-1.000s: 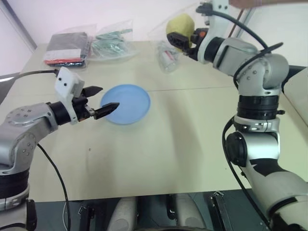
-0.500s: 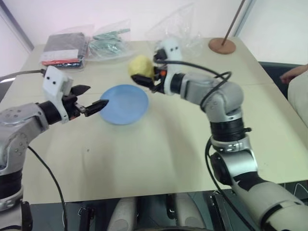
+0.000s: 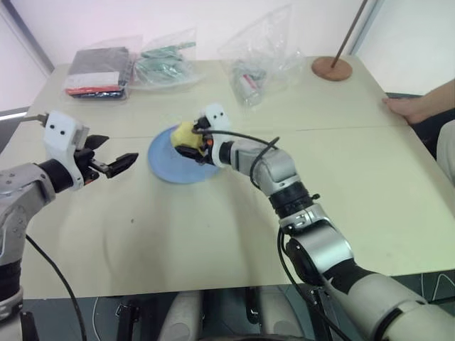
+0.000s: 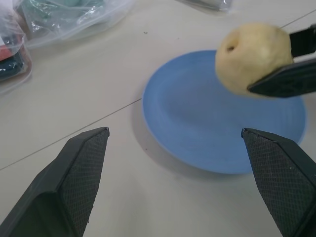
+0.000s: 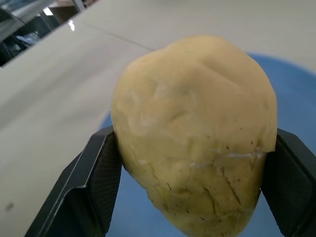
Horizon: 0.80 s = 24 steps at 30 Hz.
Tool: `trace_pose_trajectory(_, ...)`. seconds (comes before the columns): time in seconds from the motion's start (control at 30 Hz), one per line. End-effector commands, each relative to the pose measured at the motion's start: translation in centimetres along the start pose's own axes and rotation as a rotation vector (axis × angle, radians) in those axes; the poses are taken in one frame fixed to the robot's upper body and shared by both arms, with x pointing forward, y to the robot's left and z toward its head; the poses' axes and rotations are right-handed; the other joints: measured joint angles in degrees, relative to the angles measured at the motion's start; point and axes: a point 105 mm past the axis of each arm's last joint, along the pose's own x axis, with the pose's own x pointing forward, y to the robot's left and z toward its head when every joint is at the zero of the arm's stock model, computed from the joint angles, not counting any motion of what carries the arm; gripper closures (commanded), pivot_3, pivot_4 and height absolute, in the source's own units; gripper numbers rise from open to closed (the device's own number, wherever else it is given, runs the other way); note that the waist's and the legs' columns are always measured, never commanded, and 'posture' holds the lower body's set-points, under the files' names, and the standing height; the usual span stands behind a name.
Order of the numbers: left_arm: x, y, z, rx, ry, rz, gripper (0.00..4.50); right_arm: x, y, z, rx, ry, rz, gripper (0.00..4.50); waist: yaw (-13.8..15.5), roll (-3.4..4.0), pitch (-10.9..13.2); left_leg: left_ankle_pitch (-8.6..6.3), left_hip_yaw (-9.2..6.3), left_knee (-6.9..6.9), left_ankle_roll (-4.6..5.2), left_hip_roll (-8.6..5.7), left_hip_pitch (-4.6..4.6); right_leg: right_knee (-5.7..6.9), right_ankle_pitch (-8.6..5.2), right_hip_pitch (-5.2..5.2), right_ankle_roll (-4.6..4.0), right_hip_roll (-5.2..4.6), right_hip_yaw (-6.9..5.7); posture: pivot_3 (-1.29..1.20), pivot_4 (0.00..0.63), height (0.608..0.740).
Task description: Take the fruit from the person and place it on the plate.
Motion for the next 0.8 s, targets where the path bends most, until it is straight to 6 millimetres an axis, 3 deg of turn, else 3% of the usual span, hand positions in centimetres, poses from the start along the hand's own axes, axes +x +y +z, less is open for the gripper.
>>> trace_pose_trajectory(0.03, -0.8, 0.4, 1.3, 0.044, -0.045, 0.033, 0.00, 0.2, 0.6, 1.1, -0.044, -0.045, 0.019, 1.23, -0.1, 0.00, 0.0, 0.02, -0.01, -0.04, -0.03, 0.00, 0.00, 0.00, 0.00, -0.02, -0.01, 0.00, 0.00, 0.00, 0.150, 0.740)
trace_pose_trajectory(0.17, -0.7, 0.2, 1.2, 0.043, -0.042, 0.029, 0.00, 0.3, 0.4, 0.5, -0.040, -0.032, 0.009, 1.23, -0.4, 0.00, 0.0, 0.05, -0.04, -0.11, -0.08, 0.01, 0.01, 0.01, 0.01, -0.04, -0.03, 0.03, 0.00, 0.00, 0.150, 0.740)
trace_pose_trajectory(0.23, -0.8, 0.1, 1.2, 0.041, -0.041, 0.026, 0.00, 0.3, 0.3, 0.4, -0.039, -0.032, 0.008, 0.20, -0.7, 0.00, 0.0, 0.05, -0.05, -0.11, -0.09, 0.01, 0.01, 0.01, 0.01, -0.04, -0.03, 0.02, 0.00, 0.00, 0.150, 0.740)
trace_pose_trajectory(0.27, -0.8, 0.1, 1.2, 0.041, -0.041, 0.025, 0.00, 0.2, 0.4, 0.5, -0.038, -0.033, 0.008, 0.05, -0.8, 0.00, 0.0, 0.05, -0.05, -0.11, -0.09, 0.01, 0.01, 0.01, 0.01, -0.04, -0.03, 0.02, 0.00, 0.00, 0.150, 0.740)
trace_pose_trajectory(0.53, -0.6, -0.6, 1.3, 0.034, -0.046, -0.011, 0.00, -1.2, 0.1, 1.6, -0.037, -0.052, 0.021, 0.05, -1.2, 0.00, 0.0, 0.06, -0.10, -0.11, -0.09, 0.01, 0.01, 0.02, 0.01, -0.03, -0.03, 0.02, -0.01, 0.00, 0.150, 0.740)
trace_pose_trajectory(0.63, -0.5, -1.1, 1.5, 0.034, -0.052, -0.047, 0.00, -3.1, -0.2, 3.1, -0.066, -0.083, 0.023, 0.05, -1.2, 0.00, 0.0, 0.06, -0.11, -0.11, -0.09, 0.01, 0.00, 0.02, 0.01, -0.03, -0.03, 0.02, -0.01, 0.00, 0.150, 0.740)
trace_pose_trajectory(0.8, -0.7, -2.3, 1.6, 0.030, -0.056, -0.130, 0.00, -9.2, 0.1, 6.4, -0.180, -0.146, 0.089, 0.05, -0.7, 0.00, 0.0, 0.05, -0.12, -0.08, -0.09, -0.03, -0.02, -0.02, 0.02, -0.01, -0.03, -0.03, -0.03, 0.00, 0.150, 0.740)
